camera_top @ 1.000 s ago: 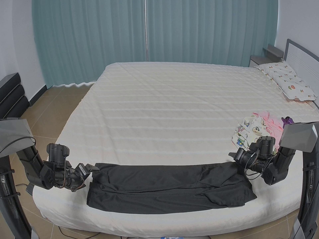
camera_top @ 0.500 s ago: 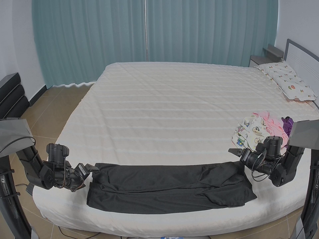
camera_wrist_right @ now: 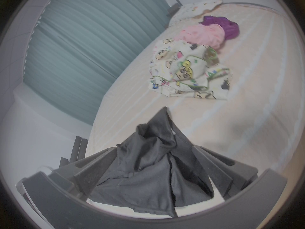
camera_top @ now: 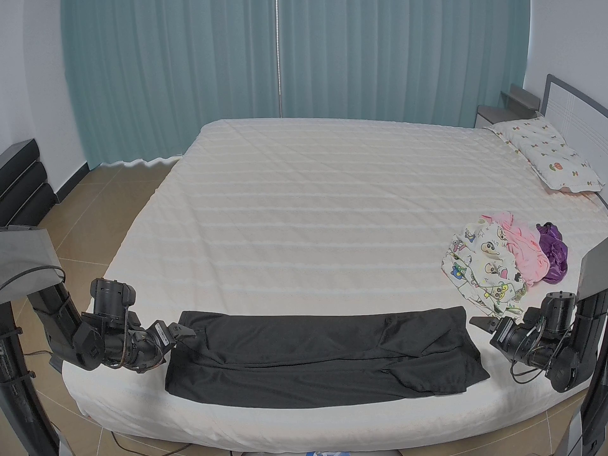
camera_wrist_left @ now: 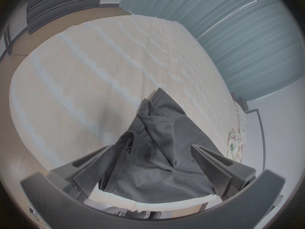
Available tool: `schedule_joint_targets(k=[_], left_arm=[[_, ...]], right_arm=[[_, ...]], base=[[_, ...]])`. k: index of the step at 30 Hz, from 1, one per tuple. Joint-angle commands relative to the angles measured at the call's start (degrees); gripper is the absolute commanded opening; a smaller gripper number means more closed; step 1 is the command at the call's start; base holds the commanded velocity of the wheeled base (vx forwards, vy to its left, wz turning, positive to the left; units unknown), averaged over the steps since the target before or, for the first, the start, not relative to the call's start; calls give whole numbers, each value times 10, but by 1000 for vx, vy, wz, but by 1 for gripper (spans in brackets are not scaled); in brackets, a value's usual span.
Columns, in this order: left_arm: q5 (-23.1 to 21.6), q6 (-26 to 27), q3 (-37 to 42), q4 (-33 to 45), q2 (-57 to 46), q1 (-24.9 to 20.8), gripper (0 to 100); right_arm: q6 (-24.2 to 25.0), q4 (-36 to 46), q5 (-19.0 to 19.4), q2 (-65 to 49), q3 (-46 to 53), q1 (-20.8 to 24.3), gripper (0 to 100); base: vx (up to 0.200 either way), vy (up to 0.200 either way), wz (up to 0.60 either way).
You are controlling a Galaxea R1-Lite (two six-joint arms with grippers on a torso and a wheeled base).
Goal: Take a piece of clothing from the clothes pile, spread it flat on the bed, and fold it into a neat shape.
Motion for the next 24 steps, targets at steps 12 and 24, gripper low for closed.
schedule_joint_targets(k=[12,24], left_arm=[[9,13,20,-6,14,-9,100],[64,35,-105,22,39,-24,100]], right_arm=[[28,-11,13,9,10,-6,100],[27,-11,16,8,10,-6,100]], base=[[-50,50,0],[0,0,0]])
